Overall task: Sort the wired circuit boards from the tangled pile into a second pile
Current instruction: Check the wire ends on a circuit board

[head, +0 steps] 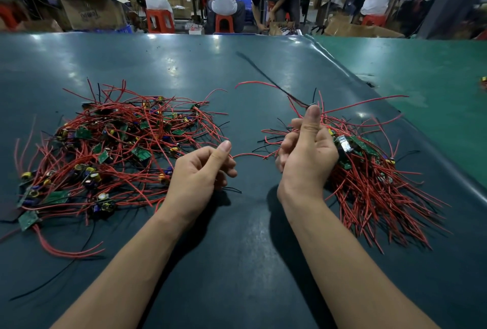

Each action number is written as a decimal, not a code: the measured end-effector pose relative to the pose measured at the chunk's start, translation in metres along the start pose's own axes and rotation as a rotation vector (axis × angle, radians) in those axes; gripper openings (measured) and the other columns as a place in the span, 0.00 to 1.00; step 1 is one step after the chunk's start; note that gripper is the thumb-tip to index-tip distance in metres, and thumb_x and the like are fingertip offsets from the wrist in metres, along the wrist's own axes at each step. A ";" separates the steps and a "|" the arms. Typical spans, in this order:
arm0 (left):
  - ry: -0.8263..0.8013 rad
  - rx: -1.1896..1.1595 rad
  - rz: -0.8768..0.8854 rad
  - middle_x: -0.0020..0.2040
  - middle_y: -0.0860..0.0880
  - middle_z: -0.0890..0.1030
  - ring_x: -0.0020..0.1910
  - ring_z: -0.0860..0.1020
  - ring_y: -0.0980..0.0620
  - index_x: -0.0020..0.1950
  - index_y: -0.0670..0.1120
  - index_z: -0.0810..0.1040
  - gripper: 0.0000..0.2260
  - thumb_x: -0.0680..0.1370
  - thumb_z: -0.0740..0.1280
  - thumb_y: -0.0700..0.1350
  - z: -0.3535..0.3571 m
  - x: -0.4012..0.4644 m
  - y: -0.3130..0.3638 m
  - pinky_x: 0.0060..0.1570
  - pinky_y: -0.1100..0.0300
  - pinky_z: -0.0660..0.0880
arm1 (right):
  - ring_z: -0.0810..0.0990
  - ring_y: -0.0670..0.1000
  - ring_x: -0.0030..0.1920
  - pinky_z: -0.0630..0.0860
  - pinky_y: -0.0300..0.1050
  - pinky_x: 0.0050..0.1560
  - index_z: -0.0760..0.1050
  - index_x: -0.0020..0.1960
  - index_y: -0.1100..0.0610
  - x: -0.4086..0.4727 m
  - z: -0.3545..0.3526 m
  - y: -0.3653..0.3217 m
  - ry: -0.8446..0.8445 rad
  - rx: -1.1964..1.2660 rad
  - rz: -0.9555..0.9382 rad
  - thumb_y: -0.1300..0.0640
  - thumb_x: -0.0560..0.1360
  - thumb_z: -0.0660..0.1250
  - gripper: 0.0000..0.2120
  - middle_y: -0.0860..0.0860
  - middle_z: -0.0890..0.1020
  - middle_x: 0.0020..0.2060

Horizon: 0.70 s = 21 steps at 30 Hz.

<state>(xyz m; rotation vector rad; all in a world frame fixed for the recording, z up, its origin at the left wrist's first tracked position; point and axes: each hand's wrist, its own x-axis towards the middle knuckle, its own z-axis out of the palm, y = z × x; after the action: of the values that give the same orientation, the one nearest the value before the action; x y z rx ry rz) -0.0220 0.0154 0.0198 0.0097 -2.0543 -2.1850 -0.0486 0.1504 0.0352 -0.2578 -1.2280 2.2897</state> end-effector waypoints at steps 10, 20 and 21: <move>0.331 0.698 0.463 0.39 0.53 0.81 0.42 0.75 0.50 0.41 0.47 0.80 0.09 0.79 0.69 0.49 -0.010 -0.001 -0.010 0.45 0.54 0.72 | 0.66 0.47 0.16 0.60 0.34 0.20 0.80 0.44 0.58 -0.003 0.000 0.001 0.002 -0.024 0.006 0.53 0.82 0.63 0.13 0.51 0.81 0.27; 0.289 1.329 0.146 0.54 0.45 0.80 0.57 0.72 0.41 0.55 0.48 0.82 0.11 0.78 0.65 0.51 -0.032 0.011 -0.020 0.54 0.49 0.68 | 0.65 0.45 0.19 0.59 0.34 0.21 0.79 0.38 0.59 -0.007 0.002 0.002 -0.071 -0.065 0.042 0.55 0.81 0.64 0.15 0.49 0.72 0.20; 0.288 1.268 0.174 0.53 0.45 0.80 0.55 0.73 0.41 0.54 0.47 0.82 0.10 0.78 0.66 0.49 -0.033 0.012 -0.019 0.55 0.49 0.68 | 0.64 0.45 0.19 0.58 0.34 0.21 0.79 0.38 0.59 -0.007 0.002 0.002 -0.074 -0.068 0.044 0.55 0.81 0.64 0.15 0.49 0.72 0.20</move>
<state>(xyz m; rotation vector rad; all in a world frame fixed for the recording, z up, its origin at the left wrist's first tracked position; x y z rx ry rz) -0.0322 -0.0174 -0.0005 0.2420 -2.6783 -0.4654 -0.0443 0.1444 0.0339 -0.2286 -1.3523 2.3165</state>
